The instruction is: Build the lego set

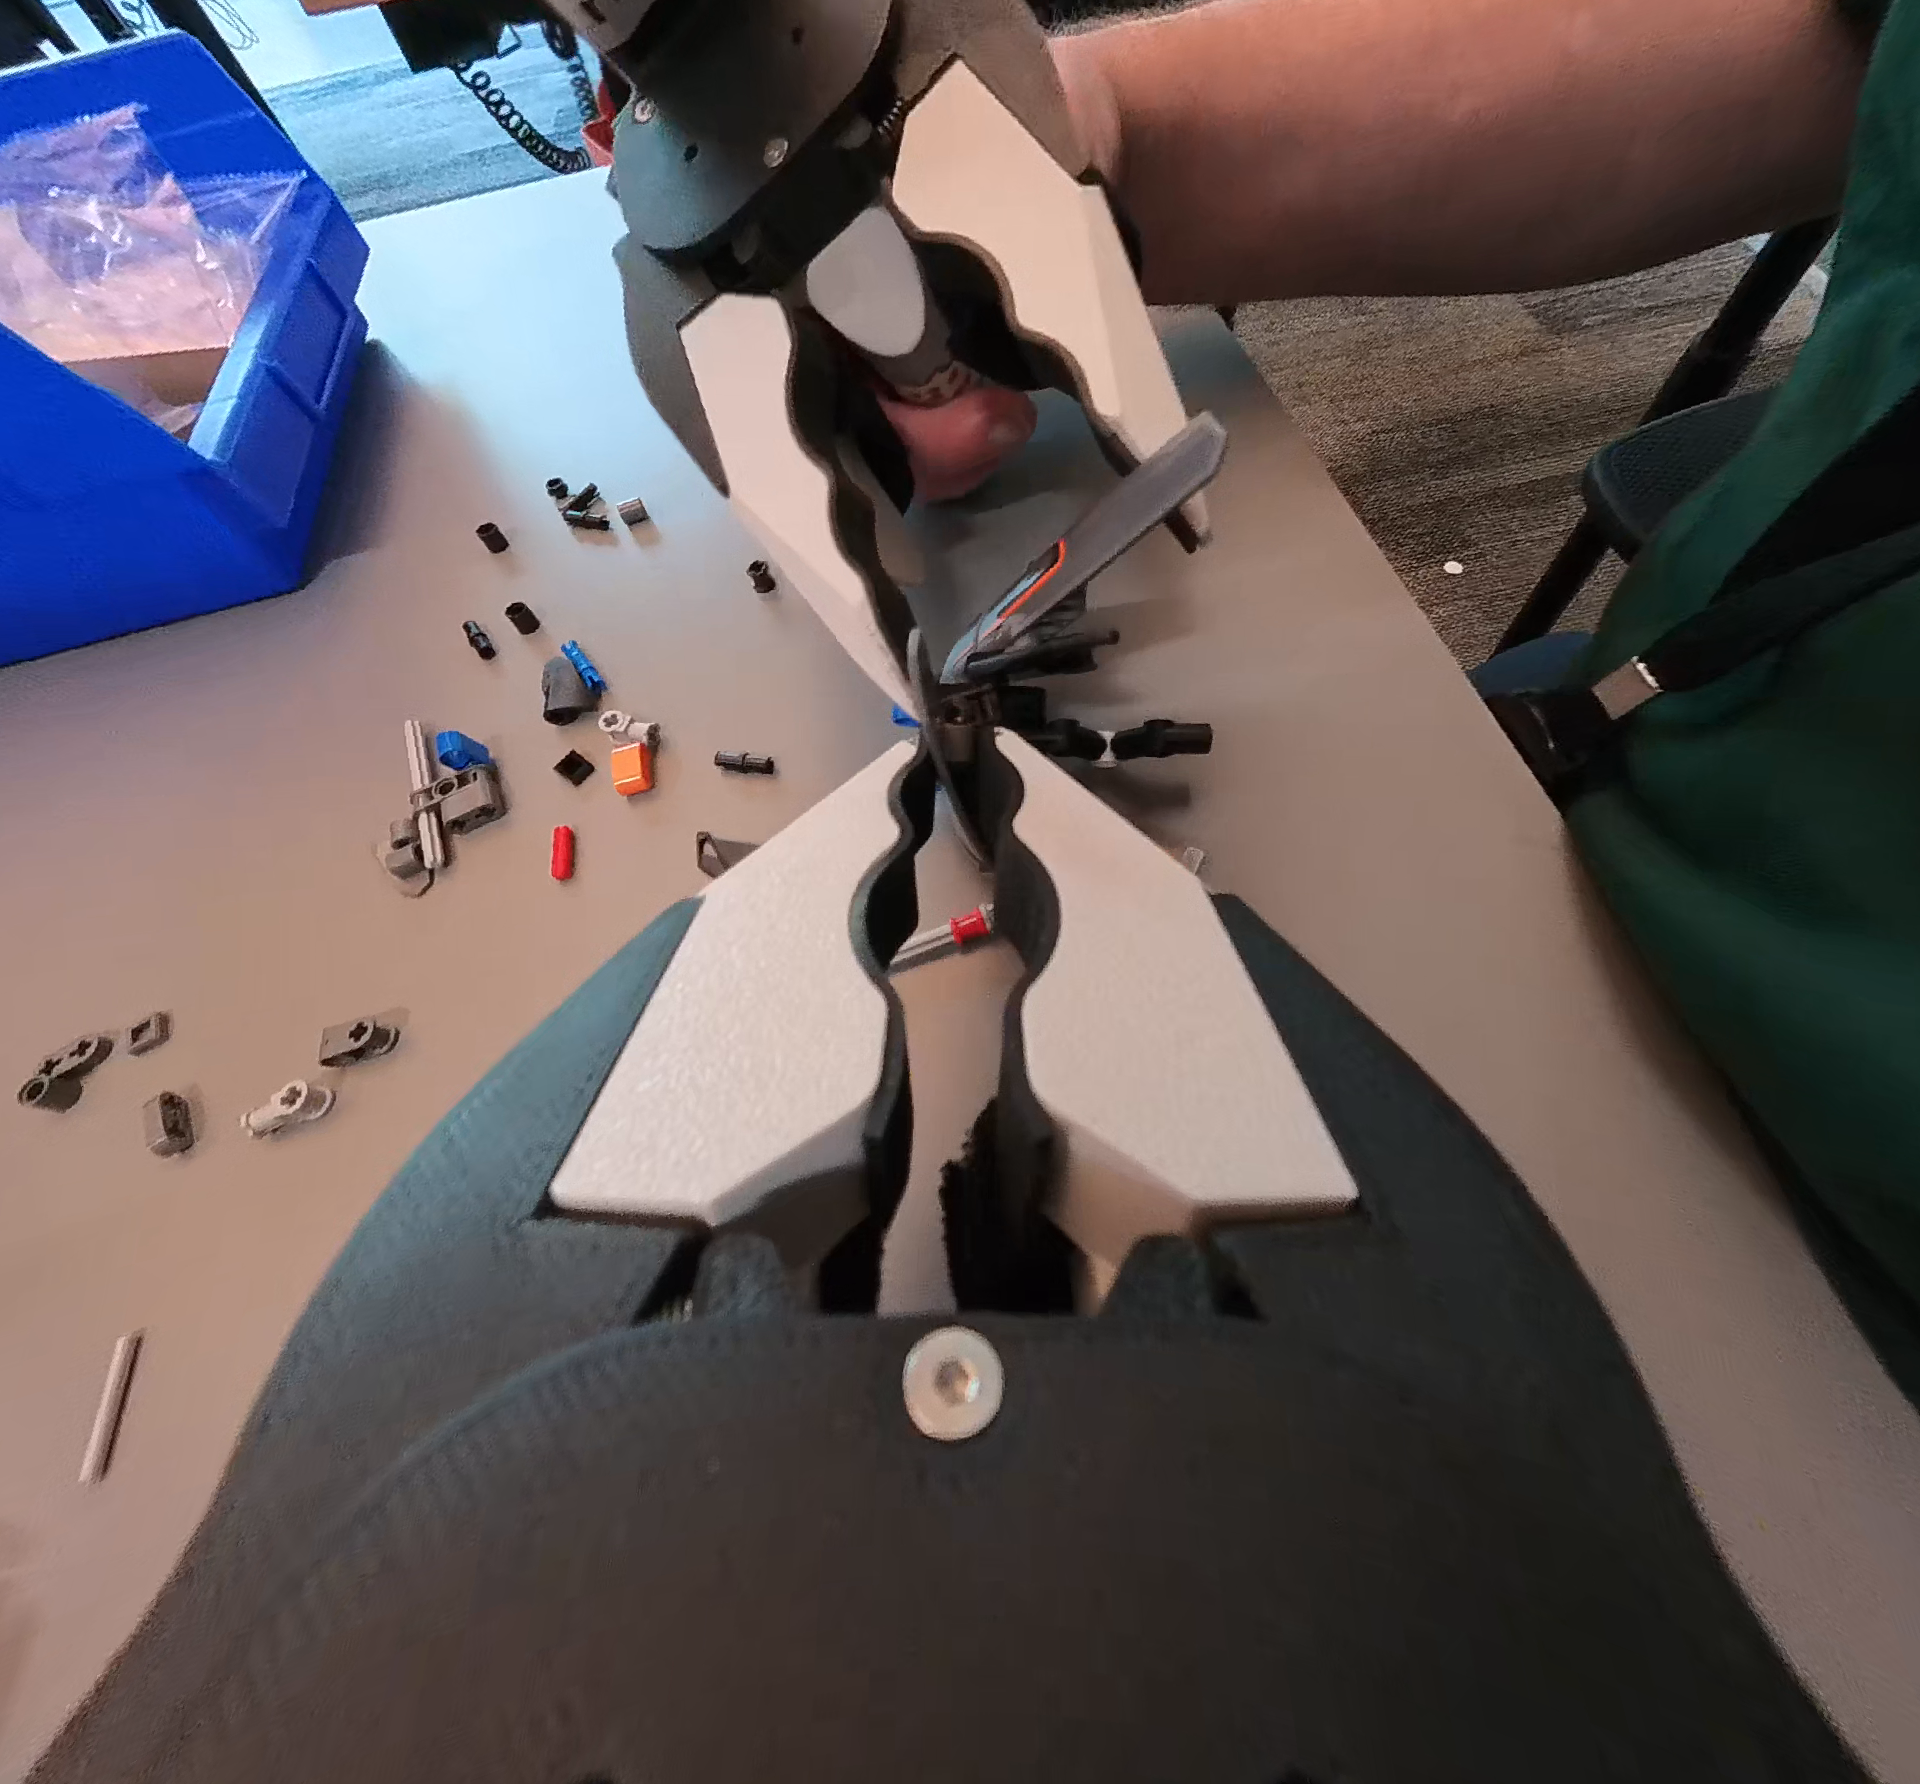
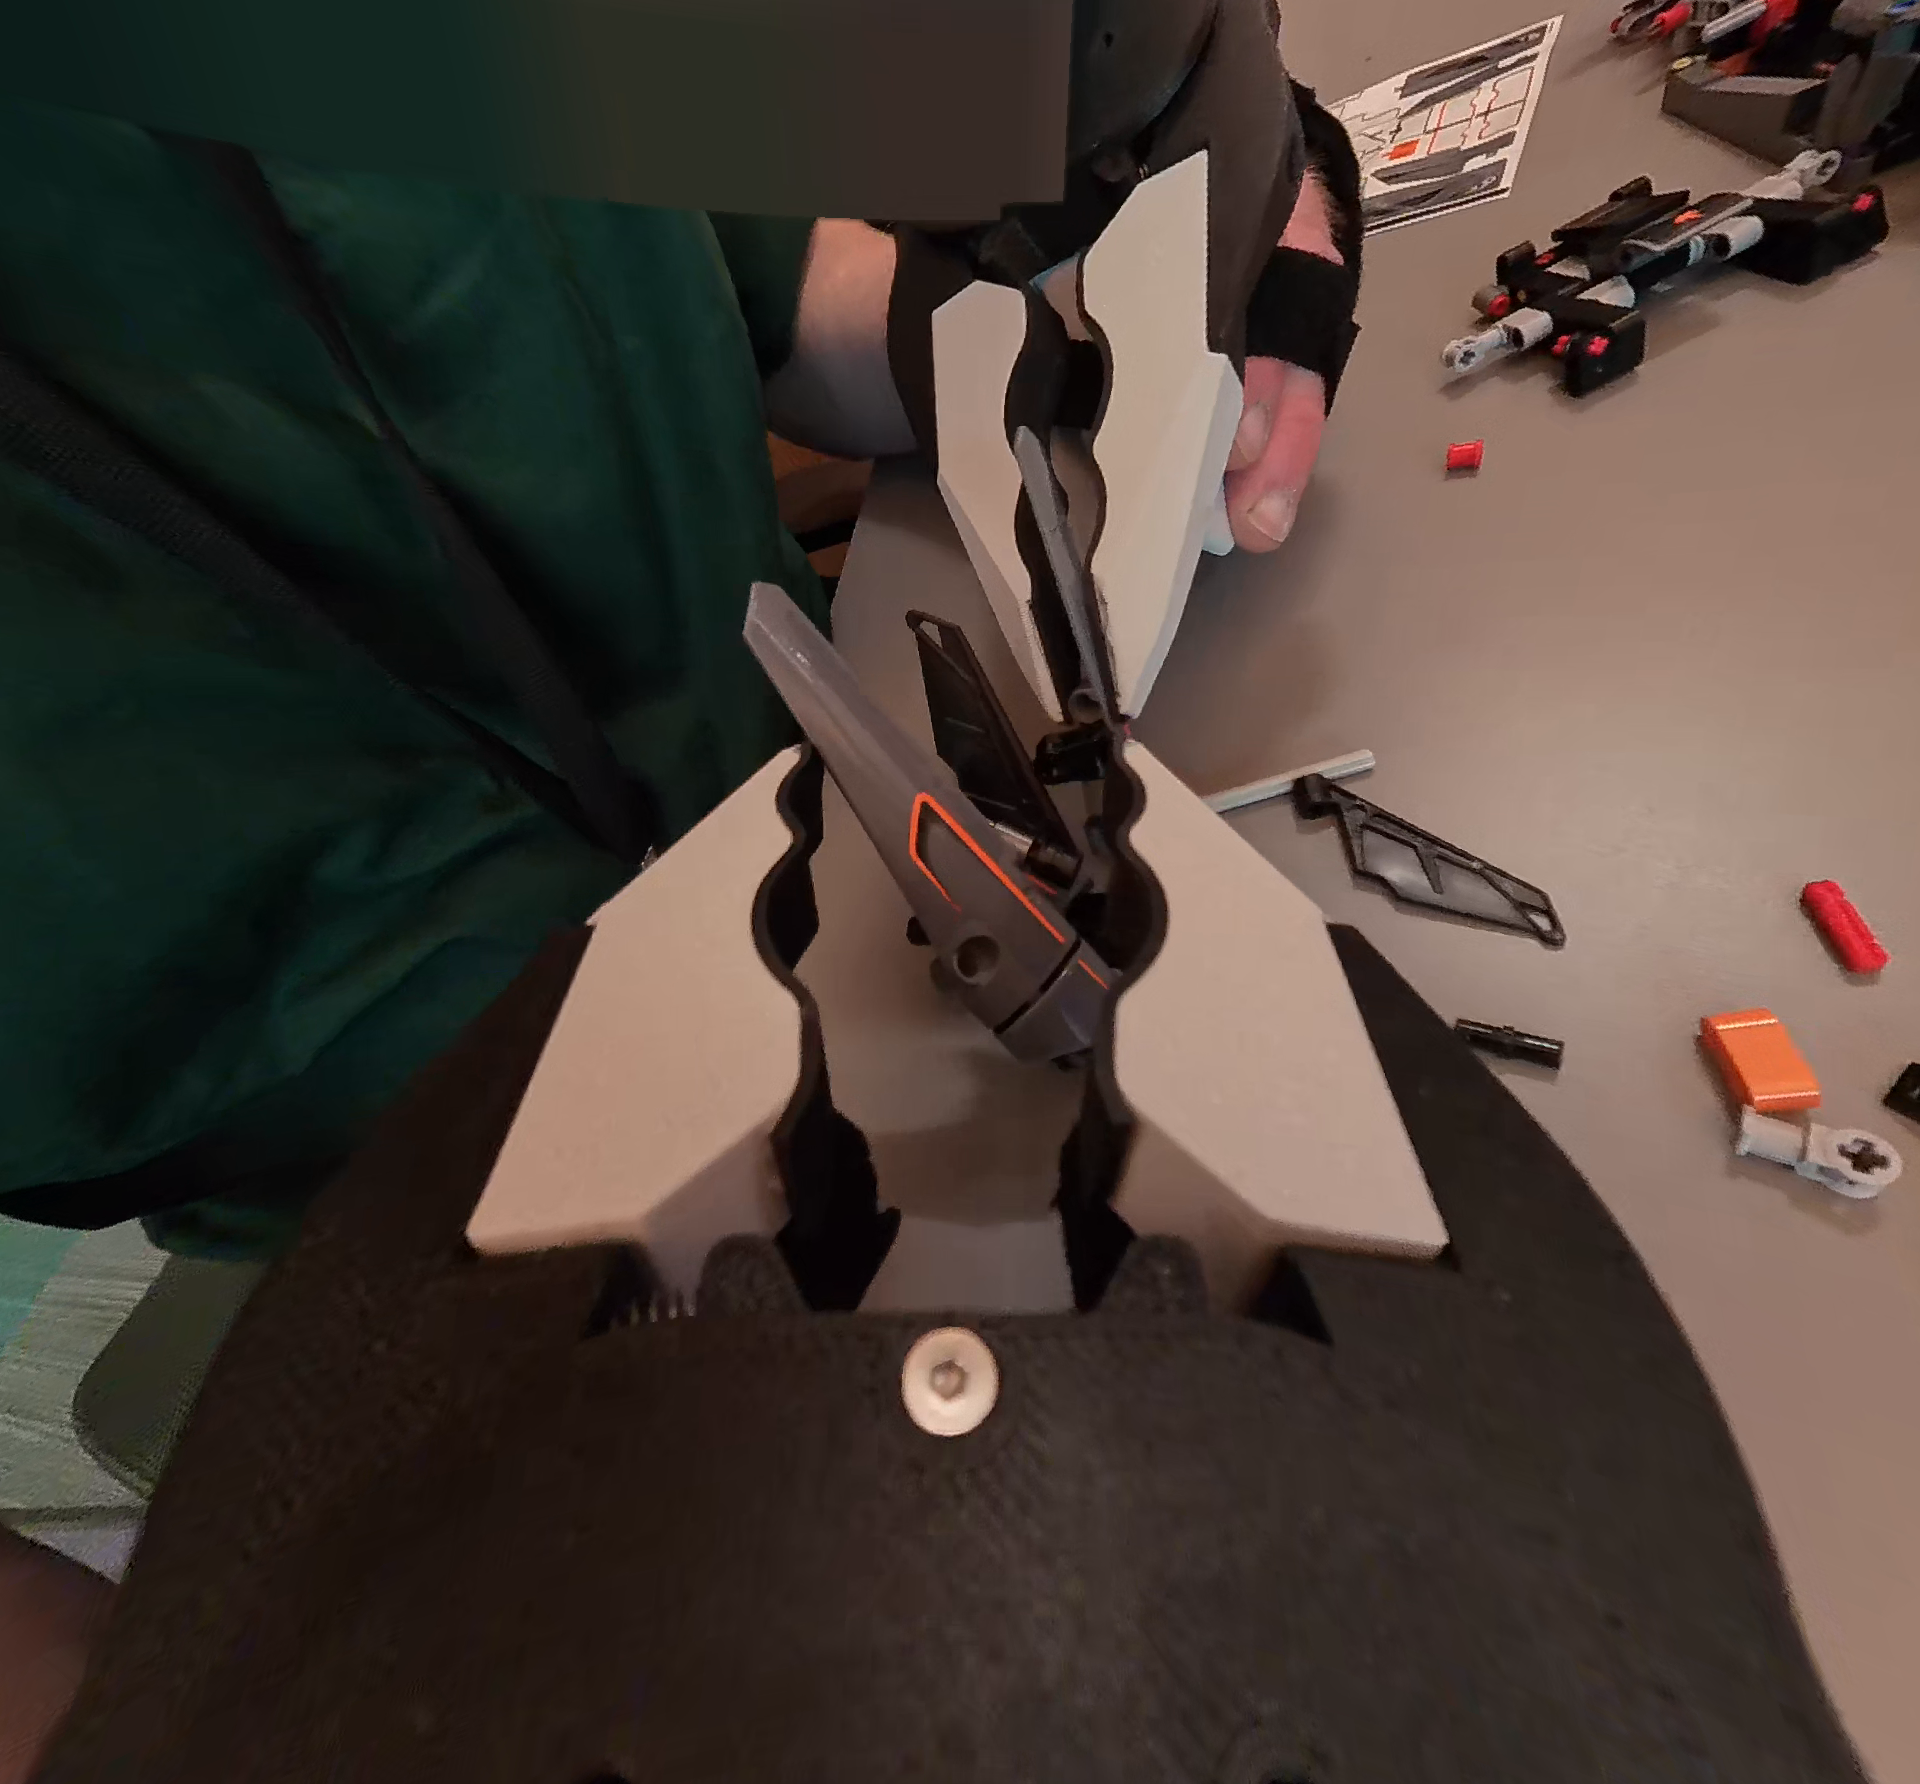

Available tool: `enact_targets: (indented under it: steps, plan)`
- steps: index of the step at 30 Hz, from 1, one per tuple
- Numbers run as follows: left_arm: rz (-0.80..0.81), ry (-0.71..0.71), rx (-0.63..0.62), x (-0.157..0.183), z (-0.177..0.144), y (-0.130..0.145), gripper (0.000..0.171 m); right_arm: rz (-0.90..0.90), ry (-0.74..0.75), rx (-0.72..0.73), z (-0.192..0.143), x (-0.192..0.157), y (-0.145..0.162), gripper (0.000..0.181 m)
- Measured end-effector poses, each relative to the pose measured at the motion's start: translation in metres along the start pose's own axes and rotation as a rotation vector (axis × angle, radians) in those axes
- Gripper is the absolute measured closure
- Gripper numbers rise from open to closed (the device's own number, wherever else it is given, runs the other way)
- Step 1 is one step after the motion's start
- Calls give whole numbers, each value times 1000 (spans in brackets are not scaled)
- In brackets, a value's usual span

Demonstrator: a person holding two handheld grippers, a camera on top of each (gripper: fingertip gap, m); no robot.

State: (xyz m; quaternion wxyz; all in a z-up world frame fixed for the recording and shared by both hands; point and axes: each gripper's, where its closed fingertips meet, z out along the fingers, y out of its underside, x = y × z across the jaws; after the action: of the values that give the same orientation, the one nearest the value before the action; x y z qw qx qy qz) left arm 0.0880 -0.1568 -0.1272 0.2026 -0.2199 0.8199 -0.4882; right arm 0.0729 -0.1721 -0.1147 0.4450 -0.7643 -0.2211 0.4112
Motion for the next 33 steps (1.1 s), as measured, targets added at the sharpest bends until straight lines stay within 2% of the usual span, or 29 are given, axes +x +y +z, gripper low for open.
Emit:
enact_targets:
  steps: [2,3,4,6,11,16,19,27,33]
  plan:
    - [1,-7,-11,-1,1,2,166,-23,-3,7,1,-2,-1,133]
    - [-2,-12,-14,-2,1,2,166,-49,-35,12,1,-9,-2,148]
    - [-5,-17,-10,-3,1,3,166,-59,-34,13,2,-11,-3,148]
    - [-5,1,-10,-2,-1,2,167,-26,-10,-11,5,-5,-1,139]
    - [-2,-2,-9,-1,0,2,167,-37,-4,41,-6,-8,-13,136]
    - [9,3,-17,0,2,2,166,-7,-35,-60,4,-10,0,127]
    - [12,2,-17,0,2,2,166,-10,-32,-84,4,-9,0,130]
    - [9,7,-12,1,2,2,166,-7,-17,-94,2,-6,2,121]
    - [16,4,-15,1,2,2,166,-20,-14,-99,2,-6,3,125]
